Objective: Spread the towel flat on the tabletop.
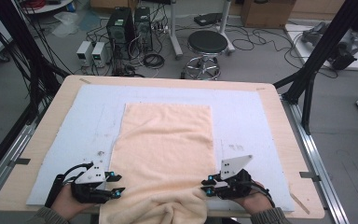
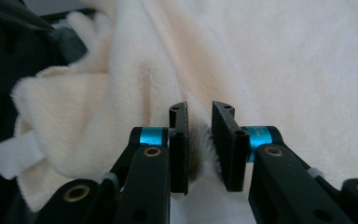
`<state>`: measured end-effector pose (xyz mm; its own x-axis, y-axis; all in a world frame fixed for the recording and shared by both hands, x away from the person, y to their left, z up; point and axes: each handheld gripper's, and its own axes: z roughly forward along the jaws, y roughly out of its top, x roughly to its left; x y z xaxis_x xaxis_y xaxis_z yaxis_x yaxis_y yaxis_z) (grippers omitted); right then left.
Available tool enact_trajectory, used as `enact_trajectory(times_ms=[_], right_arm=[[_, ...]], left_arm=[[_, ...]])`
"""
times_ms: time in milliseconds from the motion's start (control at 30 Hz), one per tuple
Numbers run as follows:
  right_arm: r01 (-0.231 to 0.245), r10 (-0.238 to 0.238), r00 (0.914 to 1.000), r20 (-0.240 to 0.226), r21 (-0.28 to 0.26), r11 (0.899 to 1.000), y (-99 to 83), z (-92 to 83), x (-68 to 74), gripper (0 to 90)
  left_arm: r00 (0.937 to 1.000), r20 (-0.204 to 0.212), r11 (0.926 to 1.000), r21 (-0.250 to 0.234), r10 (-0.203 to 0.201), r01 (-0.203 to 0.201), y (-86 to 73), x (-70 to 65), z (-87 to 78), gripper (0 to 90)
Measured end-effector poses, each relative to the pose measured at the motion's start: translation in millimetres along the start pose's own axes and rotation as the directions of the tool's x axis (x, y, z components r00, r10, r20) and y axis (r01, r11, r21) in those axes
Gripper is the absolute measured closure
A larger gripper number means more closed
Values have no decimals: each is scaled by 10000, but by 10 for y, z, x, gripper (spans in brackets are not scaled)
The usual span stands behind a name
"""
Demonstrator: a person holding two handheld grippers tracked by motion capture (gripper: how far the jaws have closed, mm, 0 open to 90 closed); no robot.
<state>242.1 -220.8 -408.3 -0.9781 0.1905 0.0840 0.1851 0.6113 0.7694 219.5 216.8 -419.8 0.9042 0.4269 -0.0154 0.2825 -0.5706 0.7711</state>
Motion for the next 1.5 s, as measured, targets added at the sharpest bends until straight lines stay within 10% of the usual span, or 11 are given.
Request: enact_trajectory(times_ms=[300, 433, 533, 600, 733, 867, 1000, 1267, 1400, 1500], right_arm=[[265, -256, 9993, -279, 303, 9992, -18, 67, 187, 648], [274, -250, 9993, -283, 882, 9957, 45, 300, 128, 779], [240, -202, 9982, -562, 678, 9974, 159, 437, 56, 890], [242, -217, 9988, -438, 580, 9980, 240, 471, 7, 892], [186, -189, 9998, 84, 368, 9992, 396, 446, -110, 893], [210, -297, 9952, 931, 933, 9954, 432, 393, -240, 894], [-472, 273, 9891, 1444, 1362, 9896, 284, 297, -438, 896], [-294, 286, 9994, -184, -440, 9986, 309, 107, -121, 634], [-97, 105, 9999, -118, 676, 9977, 252, 336, -5, 591], [230, -195, 9994, -287, 1279, 9915, 159, 482, 49, 810]], left_arm=[[9877, 1497, 9990, -69, 456, -451, 107, -263, 2, 509], [9731, 2165, 9895, 1018, 787, -1027, 79, -324, 187, 622], [9702, 2162, 9801, 1390, 1094, -1415, 73, -344, 246, 819], [9803, 1673, 9837, 1273, 1046, -1267, 83, -299, 218, 884], [9981, 622, 9979, 651, -11, -30, 100, -34, 128, 895], [9949, 786, 9979, -54, -632, 638, 155, 66, 78, 837], [9930, 1174, 9999, -51, -110, 117, 165, -60, 86, 670], [9820, 1876, 9977, 601, 202, -320, 93, -184, 211, 557], [9812, 1858, 9931, 935, 522, -706, 110, -235, 322, 566], [9755, 2056, 9910, 907, 785, -989, 156, -271, 368, 704]])
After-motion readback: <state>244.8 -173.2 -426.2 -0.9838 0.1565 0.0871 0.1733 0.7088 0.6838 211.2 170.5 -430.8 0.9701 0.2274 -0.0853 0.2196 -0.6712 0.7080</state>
